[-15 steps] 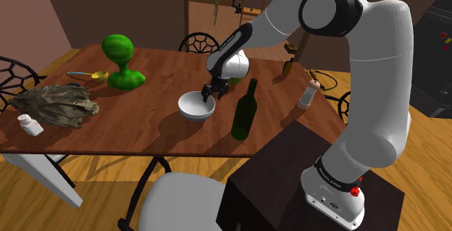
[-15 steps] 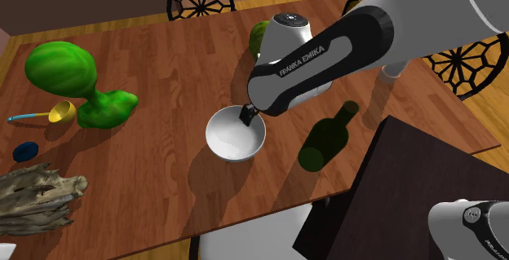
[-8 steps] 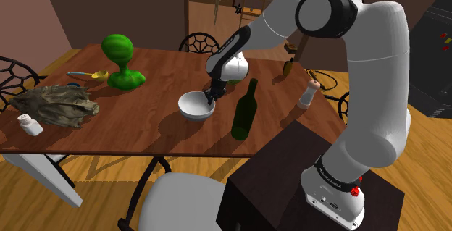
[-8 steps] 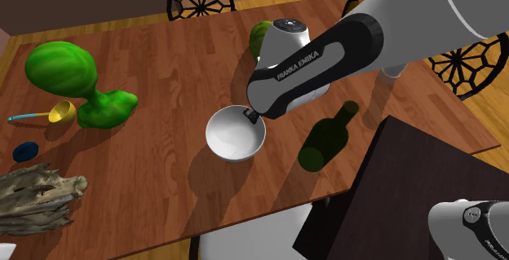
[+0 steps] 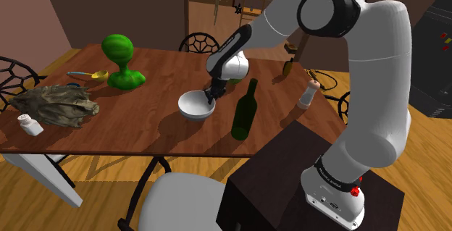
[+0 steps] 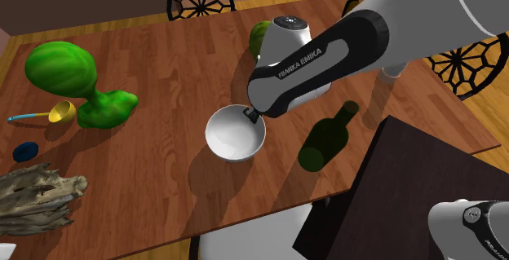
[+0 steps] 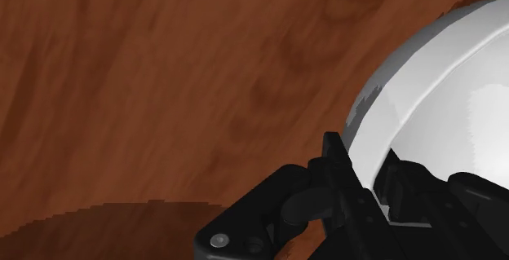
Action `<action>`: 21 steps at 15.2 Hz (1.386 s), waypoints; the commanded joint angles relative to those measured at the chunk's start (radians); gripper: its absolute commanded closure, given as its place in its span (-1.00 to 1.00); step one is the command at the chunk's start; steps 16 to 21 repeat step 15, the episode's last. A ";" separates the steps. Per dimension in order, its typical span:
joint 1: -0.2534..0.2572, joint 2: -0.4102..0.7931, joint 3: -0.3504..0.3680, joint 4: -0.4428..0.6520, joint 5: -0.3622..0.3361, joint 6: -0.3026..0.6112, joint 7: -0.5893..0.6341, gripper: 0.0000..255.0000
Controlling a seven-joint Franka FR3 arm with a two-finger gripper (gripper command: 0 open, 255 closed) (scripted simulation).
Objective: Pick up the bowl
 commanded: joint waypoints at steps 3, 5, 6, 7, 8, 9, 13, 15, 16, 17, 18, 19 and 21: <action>0.009 -0.043 -0.012 -0.009 -0.014 -0.033 0.018 1.00; 0.013 -0.066 -0.019 -0.014 -0.022 -0.051 0.027 1.00; 0.015 -0.078 -0.022 -0.016 -0.027 -0.060 0.032 1.00; 0.017 -0.089 -0.025 -0.018 -0.031 -0.070 0.037 1.00; 0.019 -0.100 -0.028 -0.020 -0.035 -0.079 0.042 1.00; 0.021 -0.111 -0.031 -0.021 -0.040 -0.089 0.047 1.00; 0.028 -0.155 -0.042 -0.024 -0.058 -0.127 0.067 1.00; 0.028 -0.156 -0.043 -0.025 -0.058 -0.129 0.068 1.00; 0.028 -0.156 -0.043 -0.025 -0.058 -0.129 0.068 1.00; 0.028 -0.156 -0.043 -0.025 -0.058 -0.129 0.068 1.00; 0.028 -0.156 -0.043 -0.025 -0.058 -0.129 0.068 1.00; 0.028 -0.156 -0.043 -0.025 -0.058 -0.129 0.068 1.00; 0.028 -0.156 -0.043 -0.025 -0.058 -0.129 0.068 1.00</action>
